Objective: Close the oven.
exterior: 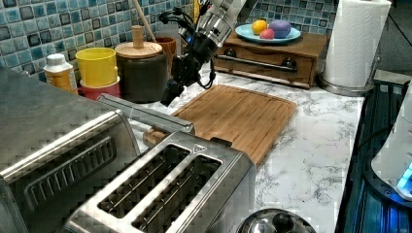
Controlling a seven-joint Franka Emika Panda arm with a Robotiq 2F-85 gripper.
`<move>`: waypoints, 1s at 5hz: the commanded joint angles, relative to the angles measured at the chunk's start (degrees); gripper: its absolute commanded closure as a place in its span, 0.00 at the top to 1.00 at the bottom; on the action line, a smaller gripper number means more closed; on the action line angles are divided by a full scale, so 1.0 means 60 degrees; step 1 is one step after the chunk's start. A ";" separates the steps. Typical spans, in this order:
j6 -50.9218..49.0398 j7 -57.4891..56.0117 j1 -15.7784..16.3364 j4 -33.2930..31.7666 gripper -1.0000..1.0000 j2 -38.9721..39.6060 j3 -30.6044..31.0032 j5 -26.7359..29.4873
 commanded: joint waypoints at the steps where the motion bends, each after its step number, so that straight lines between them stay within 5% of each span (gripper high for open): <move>1: 0.0031 0.0641 0.0589 0.1778 0.00 0.0501 0.0845 -0.0133; 4: -0.0432 0.0943 0.0173 0.1915 0.00 0.0521 0.1338 0.0389; 5: -0.1176 0.1316 0.0137 0.2364 0.00 0.0797 0.1518 -0.0194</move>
